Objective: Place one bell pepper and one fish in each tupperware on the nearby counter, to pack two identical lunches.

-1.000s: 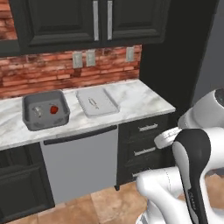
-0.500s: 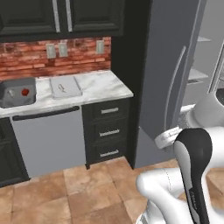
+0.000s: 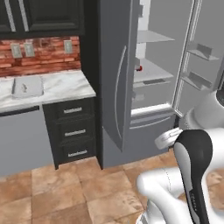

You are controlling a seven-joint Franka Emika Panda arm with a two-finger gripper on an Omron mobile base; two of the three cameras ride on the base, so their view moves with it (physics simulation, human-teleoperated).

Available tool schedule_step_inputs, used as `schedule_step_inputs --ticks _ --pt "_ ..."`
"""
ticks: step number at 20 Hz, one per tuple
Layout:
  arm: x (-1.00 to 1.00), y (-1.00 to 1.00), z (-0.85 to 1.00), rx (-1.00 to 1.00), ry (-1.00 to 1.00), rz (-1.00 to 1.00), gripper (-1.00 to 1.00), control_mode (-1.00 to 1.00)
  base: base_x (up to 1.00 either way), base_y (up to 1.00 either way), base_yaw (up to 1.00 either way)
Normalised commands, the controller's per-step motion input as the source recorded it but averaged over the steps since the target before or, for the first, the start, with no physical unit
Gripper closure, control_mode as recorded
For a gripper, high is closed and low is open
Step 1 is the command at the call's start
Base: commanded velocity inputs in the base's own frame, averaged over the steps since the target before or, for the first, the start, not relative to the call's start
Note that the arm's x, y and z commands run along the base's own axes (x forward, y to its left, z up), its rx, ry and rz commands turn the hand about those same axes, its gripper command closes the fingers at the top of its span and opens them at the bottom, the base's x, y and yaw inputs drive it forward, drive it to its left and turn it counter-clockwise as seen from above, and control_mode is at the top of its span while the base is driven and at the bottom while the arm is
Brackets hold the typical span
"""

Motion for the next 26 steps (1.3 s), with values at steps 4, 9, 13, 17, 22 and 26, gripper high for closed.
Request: schedule_step_inputs --ticks 4,9,13,17,22,26 --pt "0.00 0.00 0.00 0.00 0.00 0.00 -1.00 1.00 0.24 -1.00 0.00" --pt "0.00 0.00 0.00 0.00 0.00 0.00 -1.00 1.00 0.18 -0.98 0.00" --pt "0.00 0.00 0.00 0.00 0.00 0.00 -1.00 1.00 0.39 -0.54 0.00" --pt "0.00 0.00 0.00 0.00 0.00 0.00 -1.00 1.00 0.60 -0.32 0.00" --pt "0.00 0.00 0.00 0.00 0.00 0.00 -1.00 1.00 0.86 -0.24 0.00" --pt "0.00 0.00 0.00 0.00 0.00 0.00 -1.00 1.00 0.99 -0.06 0.00"
